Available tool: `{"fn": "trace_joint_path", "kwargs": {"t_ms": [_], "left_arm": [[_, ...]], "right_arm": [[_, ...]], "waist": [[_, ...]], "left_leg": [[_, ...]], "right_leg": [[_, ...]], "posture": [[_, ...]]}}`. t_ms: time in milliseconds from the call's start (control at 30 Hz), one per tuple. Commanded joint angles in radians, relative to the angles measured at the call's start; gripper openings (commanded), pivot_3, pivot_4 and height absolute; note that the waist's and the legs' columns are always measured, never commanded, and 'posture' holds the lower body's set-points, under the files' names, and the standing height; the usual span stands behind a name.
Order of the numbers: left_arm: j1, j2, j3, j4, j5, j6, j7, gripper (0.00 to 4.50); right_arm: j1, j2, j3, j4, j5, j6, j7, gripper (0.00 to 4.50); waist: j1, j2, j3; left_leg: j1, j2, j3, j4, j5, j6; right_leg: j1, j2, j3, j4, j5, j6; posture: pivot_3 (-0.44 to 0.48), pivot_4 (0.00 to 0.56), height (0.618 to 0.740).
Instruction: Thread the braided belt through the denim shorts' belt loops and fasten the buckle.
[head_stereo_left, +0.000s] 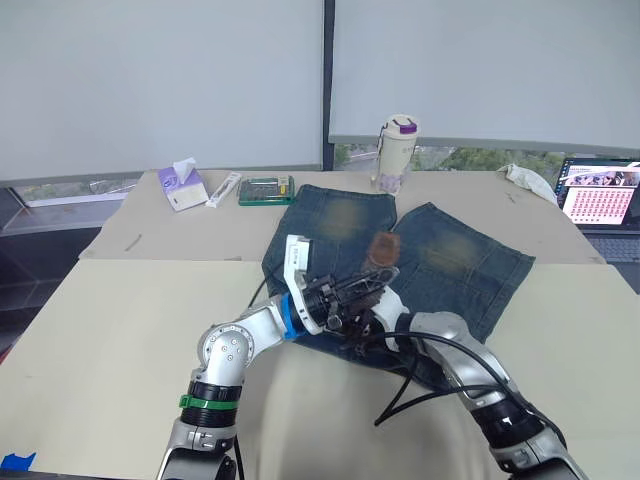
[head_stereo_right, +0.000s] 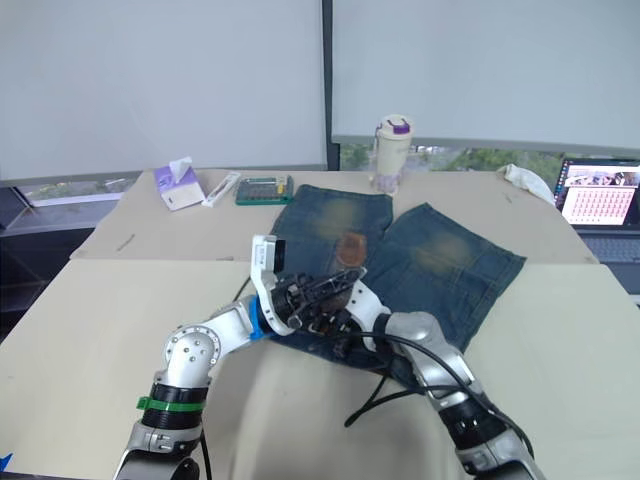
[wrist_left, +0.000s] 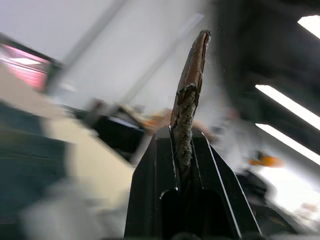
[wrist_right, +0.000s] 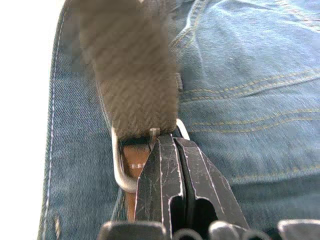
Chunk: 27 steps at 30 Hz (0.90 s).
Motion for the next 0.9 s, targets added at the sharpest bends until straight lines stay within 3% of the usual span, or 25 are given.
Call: {"fn": "trace_joint_path", "kwargs": {"t_ms": [33,300,600,900], "left_arm": [[0.007,0.02,-0.002,-0.028,0.03,-0.027,-0.017,0.0],[-0.008,0.021,0.015,0.109,0.154,-0.127,-0.006,0.0],[-0.072,0.023,0.148,0.281,0.125,-0.207,-0.098,0.0],[-0.084,0.062,0.137,0.338,0.173,-0.22,-0.192,0.0]], "right_arm": [[0.041,0.005,-0.038,-0.004,0.021,0.024,-0.031,0.02],[0.134,-0.027,-0.147,-0.179,0.114,0.024,-0.029,0.02],[0.203,-0.067,-0.271,-0.339,0.218,0.094,-0.073,0.02],[0.206,-0.048,-0.229,-0.359,0.228,0.096,-0.106,0.02]], "waist": [[-0.002,0.001,0.002],[-0.004,0.002,0.008],[-0.013,0.001,0.012],[-0.02,0.002,0.012]], "left_leg": [[-0.001,0.0,0.0,0.0,0.0,0.0],[-0.003,0.0,0.0,0.0,0.0,0.0],[-0.003,0.001,0.0,-0.001,0.0,0.0],[-0.003,0.001,0.0,-0.001,0.0,0.0]], "right_leg": [[-0.001,0.0,0.0,0.0,0.0,0.0],[-0.003,0.001,-0.001,0.0,0.001,-0.002],[-0.004,0.002,-0.001,0.0,0.001,-0.001],[-0.004,0.002,-0.001,0.0,0.002,-0.002]], "posture": [[0.0,0.15,0.74],[0.0,0.15,0.74],[0.0,0.15,0.74],[0.0,0.15,0.74]]}}
